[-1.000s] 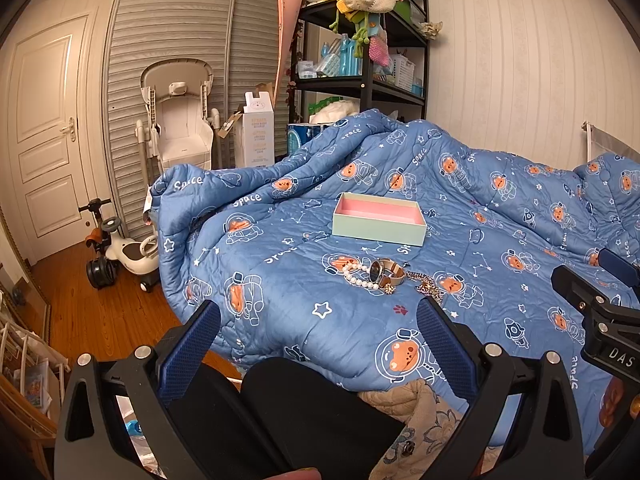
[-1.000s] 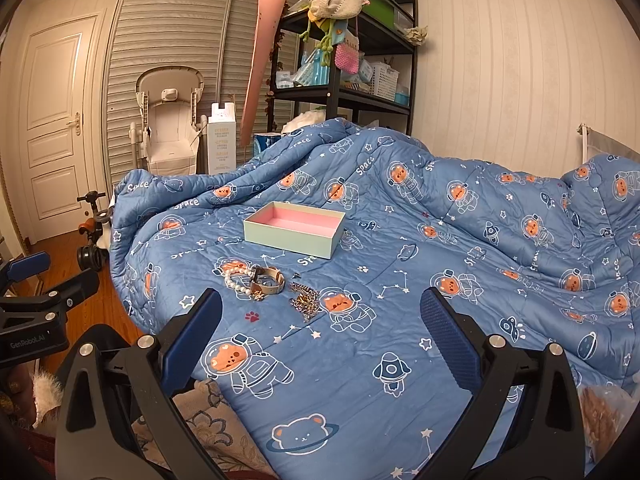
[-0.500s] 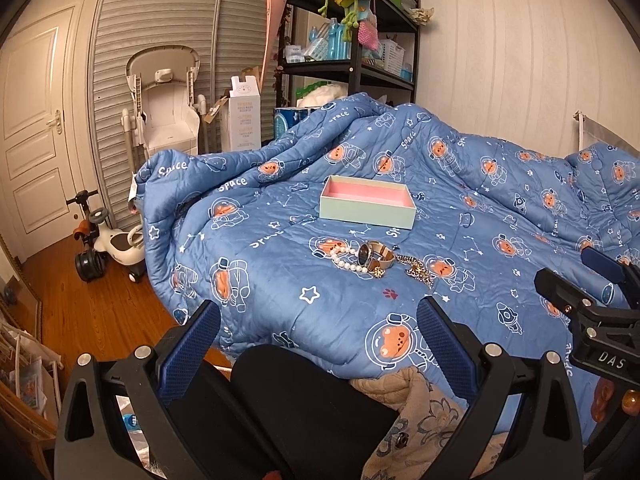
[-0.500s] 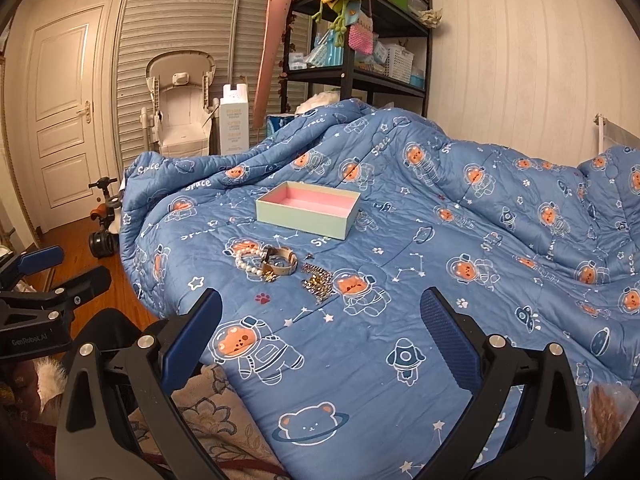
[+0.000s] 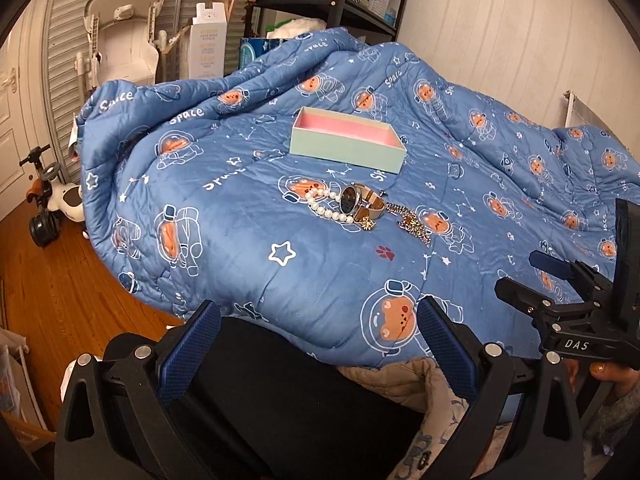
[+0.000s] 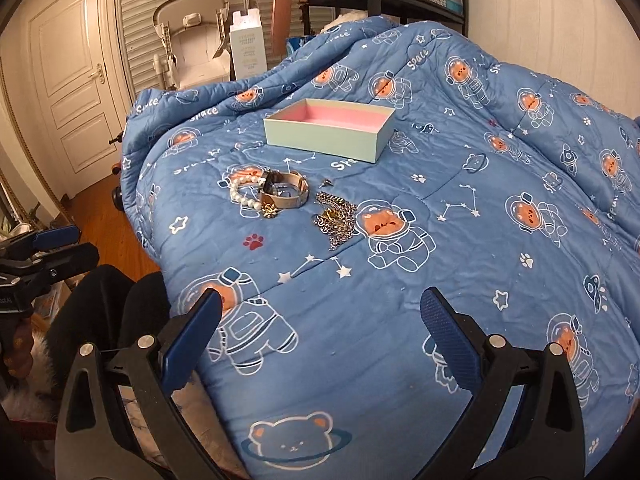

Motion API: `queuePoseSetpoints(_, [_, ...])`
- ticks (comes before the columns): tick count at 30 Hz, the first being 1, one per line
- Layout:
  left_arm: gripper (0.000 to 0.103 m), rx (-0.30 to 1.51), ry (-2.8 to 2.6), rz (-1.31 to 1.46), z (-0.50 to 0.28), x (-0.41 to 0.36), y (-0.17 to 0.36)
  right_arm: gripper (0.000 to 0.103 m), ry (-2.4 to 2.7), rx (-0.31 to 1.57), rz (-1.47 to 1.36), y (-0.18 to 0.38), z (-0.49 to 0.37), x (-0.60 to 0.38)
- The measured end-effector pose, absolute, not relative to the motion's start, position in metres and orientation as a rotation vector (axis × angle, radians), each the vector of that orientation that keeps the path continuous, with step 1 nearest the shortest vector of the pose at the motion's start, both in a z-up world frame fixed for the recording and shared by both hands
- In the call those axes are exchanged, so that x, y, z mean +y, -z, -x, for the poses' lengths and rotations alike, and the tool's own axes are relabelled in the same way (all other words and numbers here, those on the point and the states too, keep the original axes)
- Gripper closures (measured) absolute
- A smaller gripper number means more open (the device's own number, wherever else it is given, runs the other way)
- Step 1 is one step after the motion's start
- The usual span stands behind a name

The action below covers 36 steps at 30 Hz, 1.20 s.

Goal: Organize jewelry
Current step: 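Move the left tool to the beige-strap watch while the right tool approaches the silver chain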

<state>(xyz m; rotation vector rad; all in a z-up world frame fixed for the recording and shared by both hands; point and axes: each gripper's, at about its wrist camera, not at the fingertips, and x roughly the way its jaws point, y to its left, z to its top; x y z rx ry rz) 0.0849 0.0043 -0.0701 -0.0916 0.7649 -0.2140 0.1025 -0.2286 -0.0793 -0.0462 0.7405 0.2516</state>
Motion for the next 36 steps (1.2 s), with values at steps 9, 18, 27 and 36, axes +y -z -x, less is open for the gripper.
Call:
queuePoseSetpoints(9, [0.007,0.779,0.25,0.063,-0.14,-0.007,0.087,0.006,-0.268,0.826,0.027,0.102,-0.165,-0.242])
queuePoseSetpoints(18, [0.007,0.835,0.291,0.042,-0.167,-0.022,0.109,0.047,-0.34,0.903,0.118,0.13,-0.213,-0.224])
queuePoseSetpoints(27, [0.007,0.844,0.32,0.026,-0.195,-0.031,0.114,0.075,-0.339,0.934,0.074,0.143,-0.234,-0.225])
queuePoseSetpoints(36, [0.007,0.819,0.39,-0.055,-0.22,-0.061,0.113,0.094,-0.366,0.936,0.073,0.142,-0.233,-0.234])
